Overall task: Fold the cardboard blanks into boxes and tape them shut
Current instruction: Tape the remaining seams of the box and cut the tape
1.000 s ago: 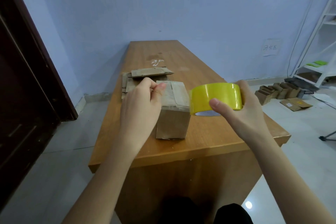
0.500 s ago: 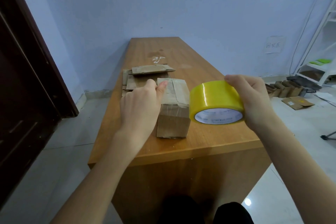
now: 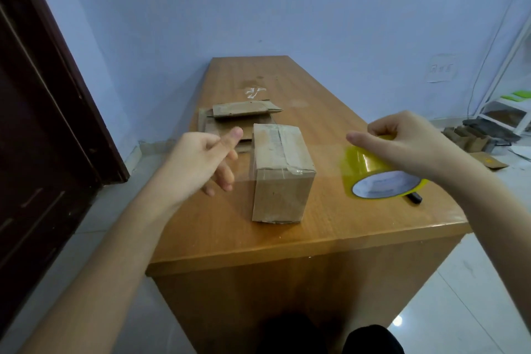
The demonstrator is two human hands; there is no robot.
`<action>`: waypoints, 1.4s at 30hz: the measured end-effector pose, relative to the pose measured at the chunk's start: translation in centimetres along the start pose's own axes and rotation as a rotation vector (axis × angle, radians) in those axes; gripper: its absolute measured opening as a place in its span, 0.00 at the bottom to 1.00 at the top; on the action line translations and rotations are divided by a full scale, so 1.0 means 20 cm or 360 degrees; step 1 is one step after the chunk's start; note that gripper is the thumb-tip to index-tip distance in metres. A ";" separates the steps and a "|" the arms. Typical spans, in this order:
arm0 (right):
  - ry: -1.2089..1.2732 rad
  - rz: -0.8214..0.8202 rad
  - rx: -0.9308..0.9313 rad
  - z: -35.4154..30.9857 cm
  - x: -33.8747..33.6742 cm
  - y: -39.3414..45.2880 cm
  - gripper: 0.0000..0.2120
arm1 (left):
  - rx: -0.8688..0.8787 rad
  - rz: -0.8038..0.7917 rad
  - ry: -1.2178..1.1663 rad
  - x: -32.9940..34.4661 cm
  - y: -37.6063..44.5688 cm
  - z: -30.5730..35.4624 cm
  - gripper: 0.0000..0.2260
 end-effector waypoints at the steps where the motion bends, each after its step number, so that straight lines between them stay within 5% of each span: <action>1: -0.0015 -0.0029 0.0013 0.01 0.01 0.02 0.26 | -0.0008 -0.0008 0.0044 0.01 0.01 -0.01 0.19; 15: -0.0320 -0.0335 0.0148 0.12 0.20 0.12 0.31 | 0.0013 0.0163 0.0400 0.01 0.13 -0.07 0.15; 29: -0.0212 -0.0578 0.0296 0.13 0.33 0.09 0.36 | -0.0005 0.0104 0.0479 0.07 0.16 -0.17 0.16; 42: -0.0133 -0.0821 0.0342 0.14 0.44 0.12 0.35 | -0.0059 0.0210 0.0071 0.26 0.10 -0.34 0.14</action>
Point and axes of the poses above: each hand's wrist, its own y-axis towards the middle knuckle, its own x-axis out of the palm, z = x × y, the point moved 7 cm from there along y, towards the middle knuckle, and after that the axes turned 2 degrees about -x, right-handed, at the moved point
